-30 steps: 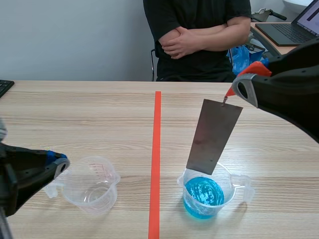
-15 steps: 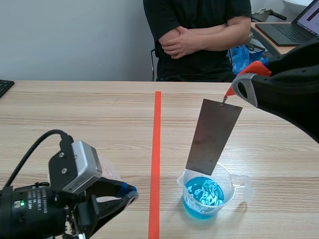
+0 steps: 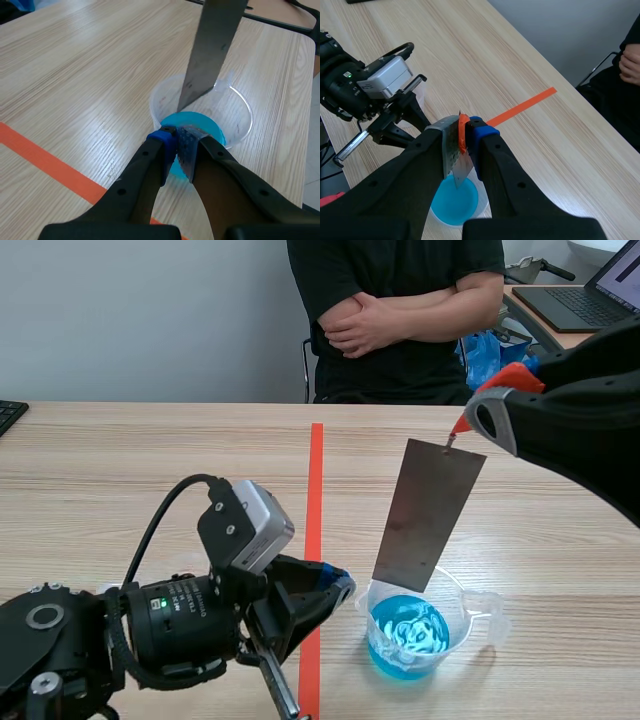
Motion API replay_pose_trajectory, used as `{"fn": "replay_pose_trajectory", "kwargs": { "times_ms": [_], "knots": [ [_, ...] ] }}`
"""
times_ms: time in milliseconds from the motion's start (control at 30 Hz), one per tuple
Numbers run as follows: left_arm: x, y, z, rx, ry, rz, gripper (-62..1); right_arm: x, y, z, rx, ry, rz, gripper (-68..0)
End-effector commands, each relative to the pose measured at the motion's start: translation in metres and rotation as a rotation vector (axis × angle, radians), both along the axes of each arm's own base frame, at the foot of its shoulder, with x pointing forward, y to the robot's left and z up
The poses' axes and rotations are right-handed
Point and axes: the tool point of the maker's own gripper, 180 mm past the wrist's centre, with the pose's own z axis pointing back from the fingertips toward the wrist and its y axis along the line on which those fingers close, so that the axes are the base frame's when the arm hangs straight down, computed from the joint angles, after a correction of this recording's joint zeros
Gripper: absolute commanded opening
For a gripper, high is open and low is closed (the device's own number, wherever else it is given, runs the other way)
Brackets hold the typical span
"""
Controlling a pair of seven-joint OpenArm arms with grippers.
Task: Do the redox reaction experiment.
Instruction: 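Raise the plate and point at it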
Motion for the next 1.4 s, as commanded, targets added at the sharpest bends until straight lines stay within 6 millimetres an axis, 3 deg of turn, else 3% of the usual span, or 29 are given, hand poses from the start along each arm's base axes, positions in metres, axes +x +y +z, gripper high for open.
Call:
{"fn": "replay_pose_trajectory", "kwargs": {
  "times_ms": [0,1367],
  "knots": [
    [0.0069,-0.0004,0.0102,-0.038,-0.024,0.009,-56.4,-0.0009,0.0007,0.0047,0.011,-0.013,0.009,-66.0],
    [0.0116,0.0034,0.0152,-0.047,-0.041,0.025,-56.5,-0.0008,0.0006,0.0046,0.01,-0.013,0.009,-66.0]
  ]
}}
